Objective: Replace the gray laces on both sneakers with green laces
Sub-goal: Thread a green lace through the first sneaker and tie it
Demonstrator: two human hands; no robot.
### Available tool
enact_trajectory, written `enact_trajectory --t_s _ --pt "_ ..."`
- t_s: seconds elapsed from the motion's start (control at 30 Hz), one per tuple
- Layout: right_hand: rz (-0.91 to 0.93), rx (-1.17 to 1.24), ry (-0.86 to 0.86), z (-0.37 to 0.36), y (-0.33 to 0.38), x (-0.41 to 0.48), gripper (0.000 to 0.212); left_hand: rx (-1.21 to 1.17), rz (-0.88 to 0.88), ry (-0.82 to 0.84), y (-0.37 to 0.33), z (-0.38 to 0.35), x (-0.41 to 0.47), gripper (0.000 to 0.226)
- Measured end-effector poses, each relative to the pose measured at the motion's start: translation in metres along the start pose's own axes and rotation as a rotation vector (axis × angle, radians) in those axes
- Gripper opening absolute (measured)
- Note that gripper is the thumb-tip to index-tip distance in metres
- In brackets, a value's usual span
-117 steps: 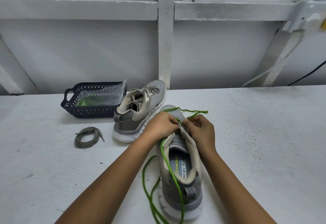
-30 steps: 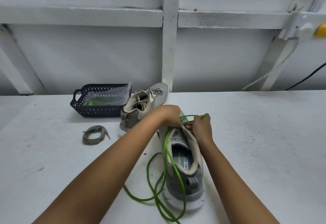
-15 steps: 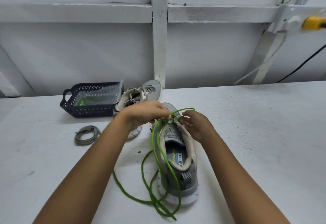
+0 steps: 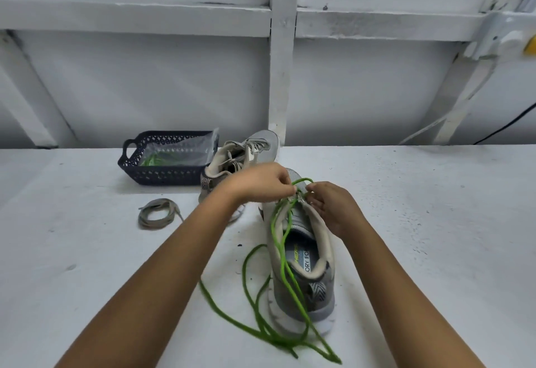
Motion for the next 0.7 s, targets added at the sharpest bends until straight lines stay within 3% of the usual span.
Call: enact_trajectory --t_s 0.13,0.2,0.3,0.53,0.7 --pt "0.028 0.018 0.008 -0.001 -0.001 -0.001 0.014 0.307 0.079 -0.005 -0.016 -0.020 0.010 0.029" --pt "0.038 0.018 0.009 -0.001 -0.001 0.000 0.013 0.435 0.109 -0.026 -0.019 -0.023 0.011 0.016" --pt "0.039 0.026 0.010 0.000 -0.003 0.001 0.013 0.514 0.187 -0.004 -0.016 -0.029 0.013 0.032" --pt "0.036 0.049 -0.013 0.001 -0.004 0.002 0.016 0.546 0.215 0.020 -0.010 -0.034 0.010 0.039" --pt "0.028 0.052 -0.015 0.001 -0.006 0.003 0.019 0.429 0.102 0.005 -0.015 -0.029 0.002 0.017"
Point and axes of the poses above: each hand's wrist, its own x-axis towards the middle knuckle, its own z-axis out of the back of the hand, y = z × x, the point moved 7 cm from there along x, towards the middle knuckle, and after that the axes turned 4 degrees about -x, right-handed, at the moved point
